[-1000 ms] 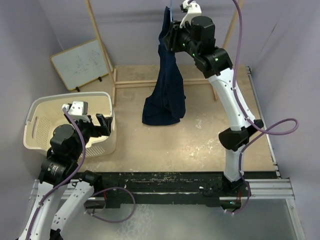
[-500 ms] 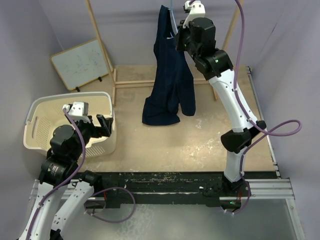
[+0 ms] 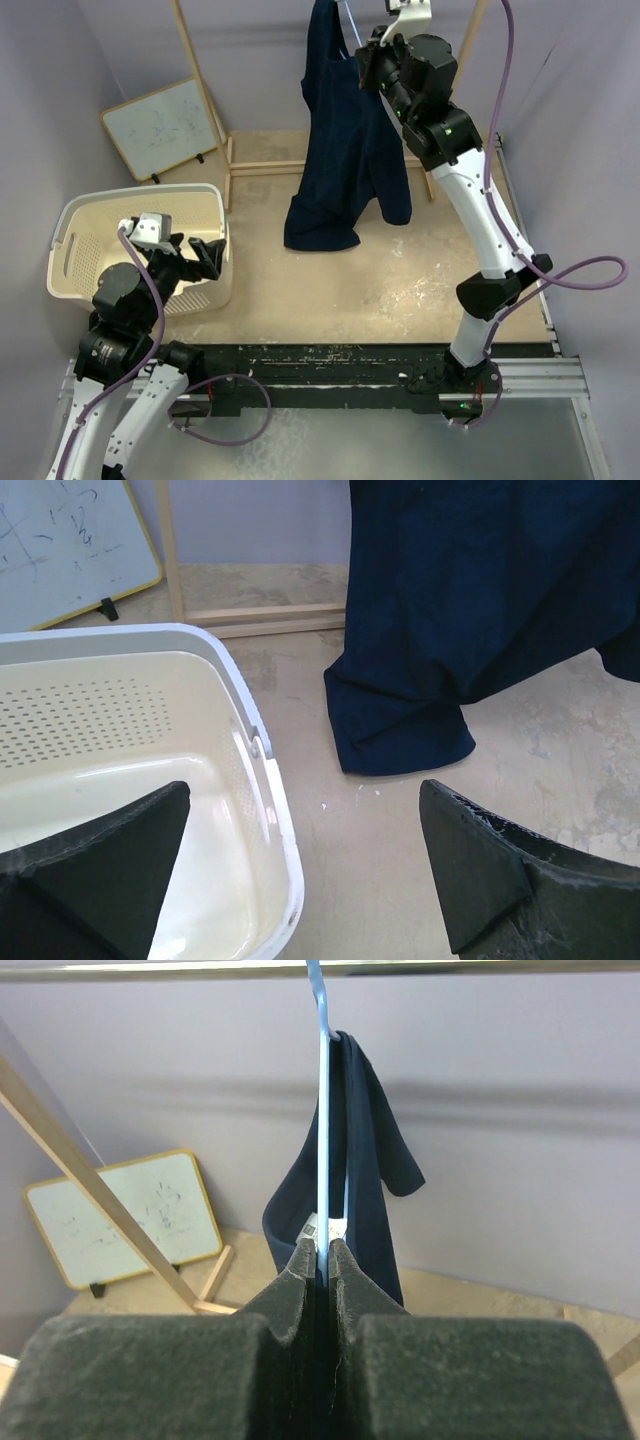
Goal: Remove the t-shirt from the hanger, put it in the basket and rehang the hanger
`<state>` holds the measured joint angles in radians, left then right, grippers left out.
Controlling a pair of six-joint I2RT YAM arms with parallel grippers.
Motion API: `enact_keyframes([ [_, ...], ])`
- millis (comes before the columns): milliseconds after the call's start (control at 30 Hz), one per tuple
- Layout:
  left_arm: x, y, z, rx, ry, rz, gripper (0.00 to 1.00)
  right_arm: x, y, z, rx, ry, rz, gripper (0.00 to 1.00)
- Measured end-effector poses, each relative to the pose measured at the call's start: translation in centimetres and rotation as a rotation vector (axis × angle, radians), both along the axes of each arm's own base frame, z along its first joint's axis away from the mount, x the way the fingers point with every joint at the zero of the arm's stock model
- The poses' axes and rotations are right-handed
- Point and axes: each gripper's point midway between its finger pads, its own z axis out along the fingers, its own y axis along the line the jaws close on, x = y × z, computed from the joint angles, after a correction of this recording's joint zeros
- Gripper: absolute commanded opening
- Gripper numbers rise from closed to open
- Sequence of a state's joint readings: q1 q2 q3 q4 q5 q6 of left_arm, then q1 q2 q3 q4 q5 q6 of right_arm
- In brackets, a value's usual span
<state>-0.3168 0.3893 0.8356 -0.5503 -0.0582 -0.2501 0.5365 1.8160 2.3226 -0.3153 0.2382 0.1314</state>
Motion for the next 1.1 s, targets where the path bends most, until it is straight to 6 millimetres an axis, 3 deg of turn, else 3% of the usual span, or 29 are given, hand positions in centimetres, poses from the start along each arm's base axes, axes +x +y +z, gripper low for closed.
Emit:
enact_keyframes([
  [167, -0.1, -0.2, 0.3, -0.003, -0.015, -0.012, 0.99, -1.2, -0.3, 0.2, 0.019, -0.030, 0.020, 0.00],
  [367, -1.1, -0.3, 1.4, -0.015, -0.073, -0.042, 0.99, -5.2, -1.0, -3.6, 0.040, 0.026, 0.092, 0.00],
  [533, -1.9, -2.8, 2.6, -0.014, -0.128, -0.196, 0.99, -12.3, -2.5, -5.9, 0.066, 0.086, 0.214, 0.00],
  [733, -0.4, -7.8, 4.9, 0.012, -0.089, -0.463, 1.00, -22.1, -3.9, -5.0, 0.090, 0.066, 0.432, 0.00],
  [833, 0.8, -9.6, 6.7, 0.035, -0.092, -0.558, 0.99, -26.1, -3.9, -5.5, 0.085, 0.073, 0.552, 0.00],
  [967, 1.6, -10.8, 9.0, 0.053, -0.127, -0.628, 1.00, -29.3, -3.7, -7.7, 0.074, 0.130, 0.660, 0.00],
  [1100, 0.4, -11.5, 11.9, 0.051, -0.200, -0.696, 0.99, -30.7, -3.1, -10.9, 0.069, 0.238, 0.728, 0.00],
])
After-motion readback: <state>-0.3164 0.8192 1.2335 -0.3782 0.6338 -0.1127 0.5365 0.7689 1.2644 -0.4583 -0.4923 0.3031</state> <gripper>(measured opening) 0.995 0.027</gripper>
